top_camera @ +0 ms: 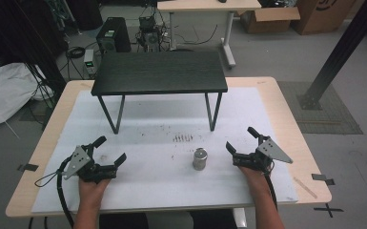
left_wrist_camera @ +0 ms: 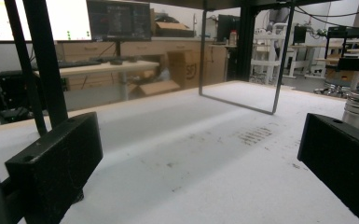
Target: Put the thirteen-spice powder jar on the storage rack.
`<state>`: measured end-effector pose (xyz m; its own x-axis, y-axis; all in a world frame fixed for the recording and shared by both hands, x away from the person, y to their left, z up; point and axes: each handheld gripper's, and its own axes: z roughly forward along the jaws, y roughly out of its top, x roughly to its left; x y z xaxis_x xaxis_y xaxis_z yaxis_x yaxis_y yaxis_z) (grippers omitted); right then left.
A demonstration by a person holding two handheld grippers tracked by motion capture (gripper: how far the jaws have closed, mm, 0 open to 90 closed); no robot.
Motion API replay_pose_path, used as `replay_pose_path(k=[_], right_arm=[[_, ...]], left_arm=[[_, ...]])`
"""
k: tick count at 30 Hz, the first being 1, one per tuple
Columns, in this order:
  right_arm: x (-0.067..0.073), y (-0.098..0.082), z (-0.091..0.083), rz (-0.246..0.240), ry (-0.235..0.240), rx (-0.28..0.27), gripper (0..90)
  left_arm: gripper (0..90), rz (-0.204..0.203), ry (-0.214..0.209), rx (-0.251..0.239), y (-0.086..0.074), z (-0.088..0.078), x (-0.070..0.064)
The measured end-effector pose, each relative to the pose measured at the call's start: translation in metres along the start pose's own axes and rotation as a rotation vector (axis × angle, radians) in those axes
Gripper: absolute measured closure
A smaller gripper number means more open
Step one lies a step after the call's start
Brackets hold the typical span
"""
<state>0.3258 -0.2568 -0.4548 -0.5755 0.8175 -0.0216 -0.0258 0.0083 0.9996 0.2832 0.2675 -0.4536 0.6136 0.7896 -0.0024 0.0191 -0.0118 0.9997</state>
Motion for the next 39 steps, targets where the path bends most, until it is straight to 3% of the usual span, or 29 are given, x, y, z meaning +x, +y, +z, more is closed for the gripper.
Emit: replay_pose_path(k=[18, 23, 34, 39], right_arm=[[-0.002, 0.001, 0.001, 0.011, 0.018, 0.006, 0.0], [-0.003, 0.006, 0.0, 0.059, 0.047, 0.031, 0.0], [0.004, 0.039, -0.003, 0.056, 0.147, 0.023, 0.0], [0.007, 0.048, -0.001, 0.109, 0.193, 0.033, 0.0]], left_arm=[[0.2, -0.004, 0.0, 0.002, 0.0, 0.0, 0.0], [0.3, -0.004, -0.001, 0.002, 0.0, 0.0, 0.0], [0.2, -0.002, -0.001, 0.003, 0.0, 0.0, 0.0], [0.2, -0.001, 0.0, 0.001, 0.0, 0.0, 0.0]])
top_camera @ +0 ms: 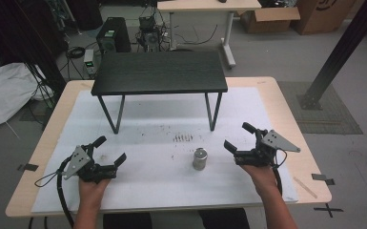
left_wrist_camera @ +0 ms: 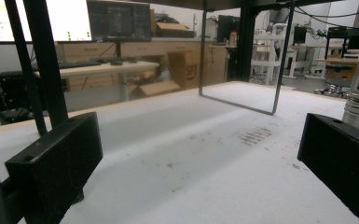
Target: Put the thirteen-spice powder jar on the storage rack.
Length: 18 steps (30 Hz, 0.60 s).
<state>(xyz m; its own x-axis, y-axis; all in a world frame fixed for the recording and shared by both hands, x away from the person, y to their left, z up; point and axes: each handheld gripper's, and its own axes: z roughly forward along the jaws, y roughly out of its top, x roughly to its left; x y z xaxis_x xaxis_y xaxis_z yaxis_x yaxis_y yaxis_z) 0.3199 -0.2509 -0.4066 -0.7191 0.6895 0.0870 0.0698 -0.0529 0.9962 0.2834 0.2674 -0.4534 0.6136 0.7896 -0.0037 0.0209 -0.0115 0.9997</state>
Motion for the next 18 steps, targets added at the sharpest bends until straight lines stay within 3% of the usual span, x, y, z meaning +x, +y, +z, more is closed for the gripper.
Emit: replay_pose_path(k=[9, 18], right_arm=[[0.015, 0.013, 0.011, -0.036, 0.097, 0.03, 0.0], [0.021, 0.014, 0.017, -0.043, 0.151, 0.058, 0.0]], left_arm=[[0.2, -0.002, -0.001, 0.0, 0.0, 0.0, 0.0], [0.2, -0.001, 0.0, -0.001, 0.0, 0.0, 0.0]])
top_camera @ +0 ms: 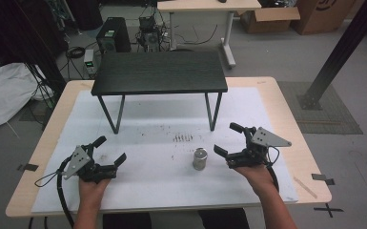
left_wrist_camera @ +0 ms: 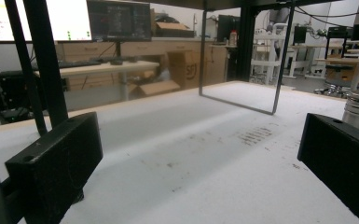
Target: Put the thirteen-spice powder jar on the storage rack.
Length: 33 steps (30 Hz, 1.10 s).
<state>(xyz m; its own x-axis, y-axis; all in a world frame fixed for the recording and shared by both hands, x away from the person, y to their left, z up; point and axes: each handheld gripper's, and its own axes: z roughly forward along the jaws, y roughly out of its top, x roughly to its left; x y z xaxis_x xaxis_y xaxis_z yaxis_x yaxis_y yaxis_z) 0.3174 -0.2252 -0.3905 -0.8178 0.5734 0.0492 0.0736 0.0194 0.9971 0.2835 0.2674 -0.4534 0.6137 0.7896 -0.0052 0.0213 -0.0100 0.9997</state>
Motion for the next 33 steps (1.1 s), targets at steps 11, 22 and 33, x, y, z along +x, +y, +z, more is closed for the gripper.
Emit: replay_pose_path(k=[11, 22, 33], right_arm=[[0.007, -0.006, 0.012, -0.009, 0.068, 0.064, 0.0], [0.013, -0.018, 0.032, -0.01, 0.147, 0.2, 0.3], [0.015, -0.028, 0.043, -0.012, 0.158, 0.302, 0.3]], left_arm=[[0.2, -0.001, -0.001, 0.001, 0.0, 0.0, 0.0], [0.2, -0.003, -0.001, 0.0, 0.0, 0.0, 0.0], [0.3, -0.002, -0.001, 0.0, 0.0, 0.0, 0.0]])
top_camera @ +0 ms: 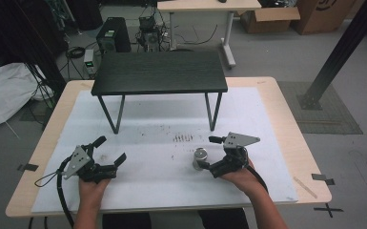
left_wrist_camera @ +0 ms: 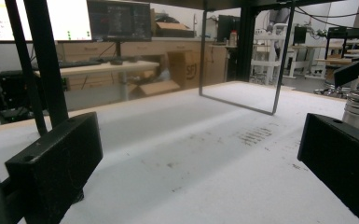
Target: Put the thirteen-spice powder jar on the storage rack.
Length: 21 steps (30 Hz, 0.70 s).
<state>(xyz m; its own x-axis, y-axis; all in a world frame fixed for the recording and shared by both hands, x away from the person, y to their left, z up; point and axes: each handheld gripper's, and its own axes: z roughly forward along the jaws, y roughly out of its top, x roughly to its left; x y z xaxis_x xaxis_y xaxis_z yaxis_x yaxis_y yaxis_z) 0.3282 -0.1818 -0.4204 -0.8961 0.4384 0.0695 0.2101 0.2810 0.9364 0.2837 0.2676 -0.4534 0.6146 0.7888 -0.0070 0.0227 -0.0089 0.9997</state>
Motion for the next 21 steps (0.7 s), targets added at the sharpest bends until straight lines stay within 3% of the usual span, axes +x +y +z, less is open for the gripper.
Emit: replay_pose_path(k=[12, 21], right_arm=[[-0.0018, -0.0067, 0.0081, 0.016, 0.006, 0.069, 3.7], [-0.0028, -0.0077, 0.0104, 0.008, 0.006, 0.079, 13.5]], left_arm=[[0.2, 0.001, 0.001, 0.0, 0.0, 0.0, -0.0001], [0.3, 0.001, 0.001, 0.001, 0.0001, 0.0001, 0.0001]])
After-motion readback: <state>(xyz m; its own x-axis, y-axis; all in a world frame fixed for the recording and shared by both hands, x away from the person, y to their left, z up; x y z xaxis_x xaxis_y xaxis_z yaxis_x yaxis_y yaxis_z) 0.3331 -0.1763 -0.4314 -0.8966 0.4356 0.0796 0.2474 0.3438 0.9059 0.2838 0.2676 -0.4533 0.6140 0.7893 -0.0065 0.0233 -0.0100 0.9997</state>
